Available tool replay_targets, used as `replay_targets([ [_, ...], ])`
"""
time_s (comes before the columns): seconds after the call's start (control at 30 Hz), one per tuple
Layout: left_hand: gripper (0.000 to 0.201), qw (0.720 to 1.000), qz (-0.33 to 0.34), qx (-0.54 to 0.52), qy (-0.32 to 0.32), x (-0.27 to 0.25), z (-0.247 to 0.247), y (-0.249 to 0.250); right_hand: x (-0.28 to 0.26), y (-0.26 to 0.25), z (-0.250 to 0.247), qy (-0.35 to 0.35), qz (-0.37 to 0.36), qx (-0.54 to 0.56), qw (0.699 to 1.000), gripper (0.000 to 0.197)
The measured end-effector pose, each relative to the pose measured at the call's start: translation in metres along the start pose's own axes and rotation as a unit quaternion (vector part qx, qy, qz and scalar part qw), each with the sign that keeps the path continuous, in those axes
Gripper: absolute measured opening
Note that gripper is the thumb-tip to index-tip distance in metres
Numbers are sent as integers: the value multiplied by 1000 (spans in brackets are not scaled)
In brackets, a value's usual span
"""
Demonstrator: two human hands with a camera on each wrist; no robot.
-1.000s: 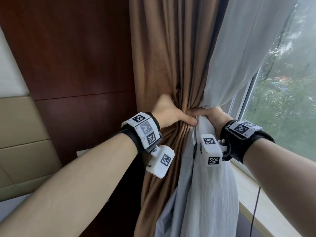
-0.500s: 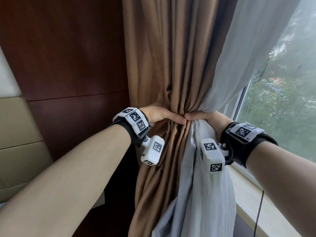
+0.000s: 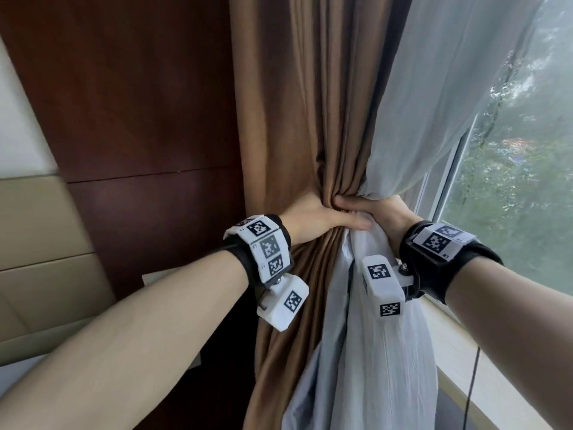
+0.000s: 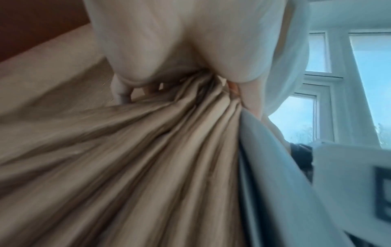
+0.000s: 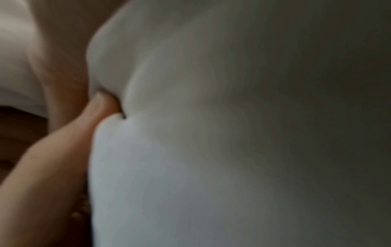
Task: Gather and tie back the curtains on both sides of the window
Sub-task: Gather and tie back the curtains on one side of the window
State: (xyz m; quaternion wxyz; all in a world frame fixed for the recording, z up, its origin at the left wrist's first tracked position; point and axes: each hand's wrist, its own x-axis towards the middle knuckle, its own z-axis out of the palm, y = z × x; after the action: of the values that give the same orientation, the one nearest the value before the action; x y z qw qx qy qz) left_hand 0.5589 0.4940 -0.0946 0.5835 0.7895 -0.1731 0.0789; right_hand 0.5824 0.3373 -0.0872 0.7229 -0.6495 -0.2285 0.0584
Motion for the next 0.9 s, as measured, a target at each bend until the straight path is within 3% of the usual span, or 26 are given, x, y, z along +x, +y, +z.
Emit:
replay_targets([
  [0.1,48,998,28,27,53,-2,1,1,4,2,1,19,1,-13,1000,39],
  [0.2,46,998,12,30,56,-3,0,2,3,2,0,14,2,-5,1000,59],
  [0.37,64,1000,-11,11,25,-2,1,7,0,-7,-4,-27,4,-24,999,29],
  [0.5,50,1000,-2,0,-21,-6,-4,14,1,-11,-6,-31,-6,-58,998,36],
  [0.63,49,998,10,16,-51,-6,-10,11,1,-5,1,-16,-26,-46,998,37],
  [0.7,48,992,31,91,-82,-5,-15,16,2,-3,3,-10,-39,-49,998,40],
  [0.8,41,958,47,246,-136,-4,-25,29,3,-2,6,-5,-49,-49,998,44],
  [0.9,42,934,33,329,-133,-5,-30,38,5,1,6,2,-44,-42,998,43],
])
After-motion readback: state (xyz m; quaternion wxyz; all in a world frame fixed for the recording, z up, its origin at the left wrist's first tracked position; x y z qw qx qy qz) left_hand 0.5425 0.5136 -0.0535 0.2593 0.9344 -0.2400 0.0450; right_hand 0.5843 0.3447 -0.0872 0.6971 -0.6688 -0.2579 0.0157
